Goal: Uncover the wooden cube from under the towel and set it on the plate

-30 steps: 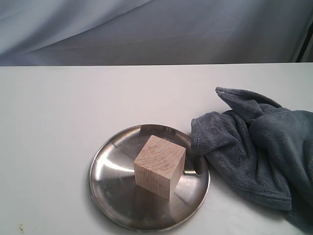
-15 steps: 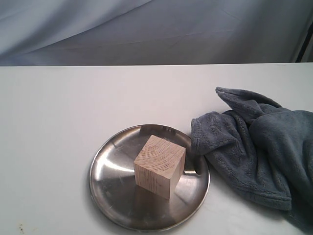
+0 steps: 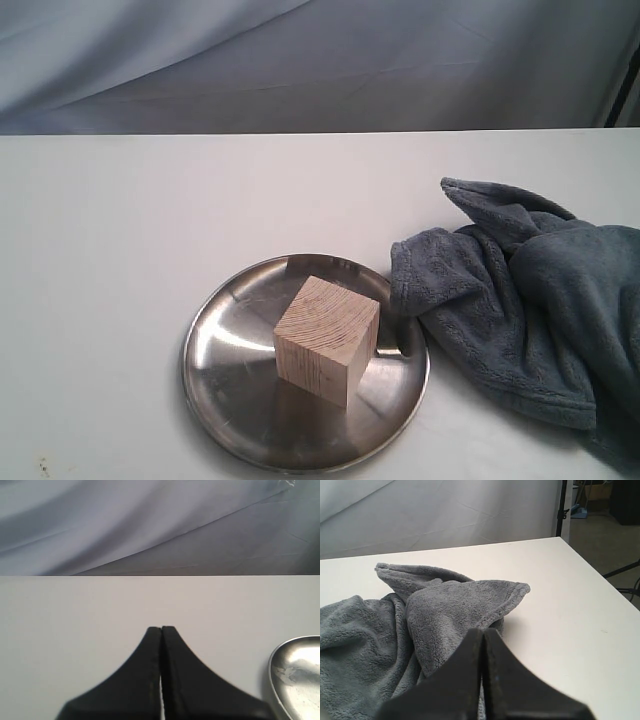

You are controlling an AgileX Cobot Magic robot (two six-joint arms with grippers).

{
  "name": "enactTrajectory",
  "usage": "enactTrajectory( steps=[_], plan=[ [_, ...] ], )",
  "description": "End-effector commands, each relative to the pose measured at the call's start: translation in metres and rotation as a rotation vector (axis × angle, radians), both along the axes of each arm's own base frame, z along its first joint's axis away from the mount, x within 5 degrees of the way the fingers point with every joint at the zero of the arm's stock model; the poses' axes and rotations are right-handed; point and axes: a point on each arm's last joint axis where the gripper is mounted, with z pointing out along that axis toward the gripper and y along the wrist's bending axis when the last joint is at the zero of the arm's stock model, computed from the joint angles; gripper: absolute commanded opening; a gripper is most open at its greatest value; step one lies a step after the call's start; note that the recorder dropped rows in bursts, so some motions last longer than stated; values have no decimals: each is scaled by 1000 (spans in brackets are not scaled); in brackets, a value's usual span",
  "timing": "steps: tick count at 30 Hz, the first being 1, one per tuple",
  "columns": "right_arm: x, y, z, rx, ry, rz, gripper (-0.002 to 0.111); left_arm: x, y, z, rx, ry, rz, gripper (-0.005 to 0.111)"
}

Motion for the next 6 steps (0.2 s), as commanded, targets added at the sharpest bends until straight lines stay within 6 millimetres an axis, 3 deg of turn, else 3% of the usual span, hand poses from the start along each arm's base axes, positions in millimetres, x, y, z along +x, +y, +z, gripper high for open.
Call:
enactTrajectory(
  steps=[1,6],
  plan=[
    [0,-1,-1,-7,4,-7,0,0,0,-1,-7,-5,2,0],
    [0,-1,-1,-7,4,-7,0,0,0,-1,-9,-5,3,0]
  ],
)
